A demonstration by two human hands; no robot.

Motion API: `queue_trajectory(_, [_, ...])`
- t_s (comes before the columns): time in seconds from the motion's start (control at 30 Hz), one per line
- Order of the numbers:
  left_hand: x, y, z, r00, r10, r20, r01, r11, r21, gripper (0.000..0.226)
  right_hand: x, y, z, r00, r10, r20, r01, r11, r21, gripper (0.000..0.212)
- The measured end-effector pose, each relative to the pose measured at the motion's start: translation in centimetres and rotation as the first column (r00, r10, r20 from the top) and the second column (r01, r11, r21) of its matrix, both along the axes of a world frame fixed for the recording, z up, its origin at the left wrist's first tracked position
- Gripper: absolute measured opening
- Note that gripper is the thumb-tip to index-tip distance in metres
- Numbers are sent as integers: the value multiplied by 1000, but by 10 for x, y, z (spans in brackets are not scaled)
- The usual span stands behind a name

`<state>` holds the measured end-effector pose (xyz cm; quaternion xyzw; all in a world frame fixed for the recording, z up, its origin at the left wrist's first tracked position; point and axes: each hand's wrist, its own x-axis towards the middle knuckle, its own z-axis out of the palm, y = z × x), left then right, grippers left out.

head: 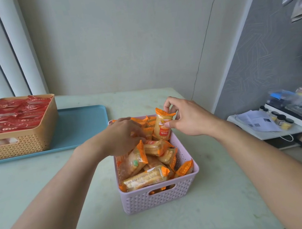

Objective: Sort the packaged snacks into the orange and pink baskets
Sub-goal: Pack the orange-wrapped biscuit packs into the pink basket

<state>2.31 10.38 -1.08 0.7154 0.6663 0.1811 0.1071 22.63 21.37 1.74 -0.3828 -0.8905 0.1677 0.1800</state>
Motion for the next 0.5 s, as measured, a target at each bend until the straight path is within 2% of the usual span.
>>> queue_trajectory(0.13, [-2, 6, -7, 999, 29, -29, -30, 999, -14, 26, -3, -5, -5, 994, 27, -107, -36, 996, -86, 32])
queue_trajectory(0.3, [-2, 6, -8, 997, 70, -26, -70, 997, -13, 48, -3, -11, -19, 986, -1, -169, 15, 997, 82, 35])
queue_trajectory(0.37, [-1, 5, -8, 996, 85, -37, -86, 996, -7, 53, 0, -9, -17, 991, -14, -136, 32, 990, 135, 35])
queue_trajectory(0.5, [0, 3, -5, 993, 107, -39, -108, 994, -30, 53, -1, -7, -12, 996, -43, 73, 25, 974, 223, 29])
